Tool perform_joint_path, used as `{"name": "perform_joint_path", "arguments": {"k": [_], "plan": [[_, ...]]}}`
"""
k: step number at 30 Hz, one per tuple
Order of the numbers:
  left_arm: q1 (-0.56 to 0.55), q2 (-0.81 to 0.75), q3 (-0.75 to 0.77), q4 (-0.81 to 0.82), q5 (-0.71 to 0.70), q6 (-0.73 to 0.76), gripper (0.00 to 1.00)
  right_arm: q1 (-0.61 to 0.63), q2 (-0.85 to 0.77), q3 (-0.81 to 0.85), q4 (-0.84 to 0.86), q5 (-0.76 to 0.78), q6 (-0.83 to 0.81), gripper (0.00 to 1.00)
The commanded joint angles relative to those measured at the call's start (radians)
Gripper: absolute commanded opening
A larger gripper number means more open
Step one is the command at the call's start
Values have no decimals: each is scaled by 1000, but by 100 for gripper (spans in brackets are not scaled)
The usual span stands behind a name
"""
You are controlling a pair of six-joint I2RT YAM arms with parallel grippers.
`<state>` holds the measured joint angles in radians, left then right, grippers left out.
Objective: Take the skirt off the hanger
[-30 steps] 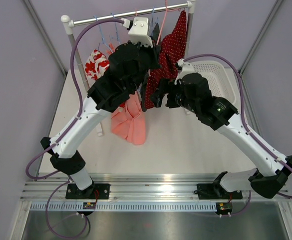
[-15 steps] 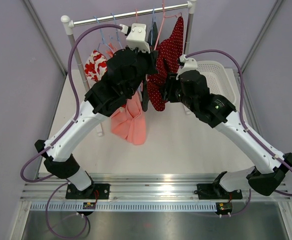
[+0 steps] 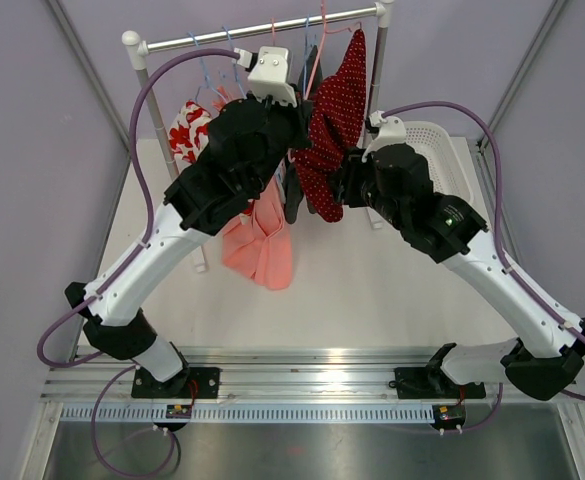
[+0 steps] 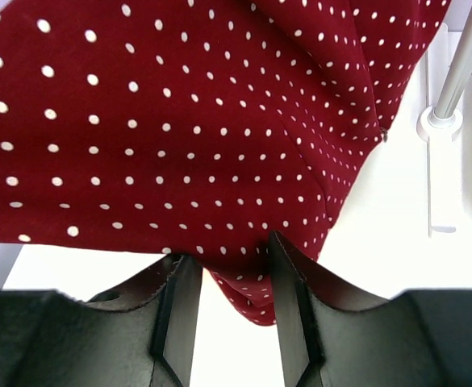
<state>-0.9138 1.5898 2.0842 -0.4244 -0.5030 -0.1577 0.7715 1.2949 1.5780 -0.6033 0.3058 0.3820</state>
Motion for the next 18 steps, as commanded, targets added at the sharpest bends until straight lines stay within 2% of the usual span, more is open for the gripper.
{"name": "perform_joint_path", "arguments": {"k": [1, 16, 18], "plan": [[-5, -63, 11, 107, -26, 20, 0, 5, -11, 33, 0, 9, -29, 45], [-3, -88, -47, 118, -43, 41, 0, 3, -63, -4, 30, 4, -61, 48], [-3, -85, -47, 121, -46, 47, 0, 5, -63, -1, 24, 4, -64, 51]]}}
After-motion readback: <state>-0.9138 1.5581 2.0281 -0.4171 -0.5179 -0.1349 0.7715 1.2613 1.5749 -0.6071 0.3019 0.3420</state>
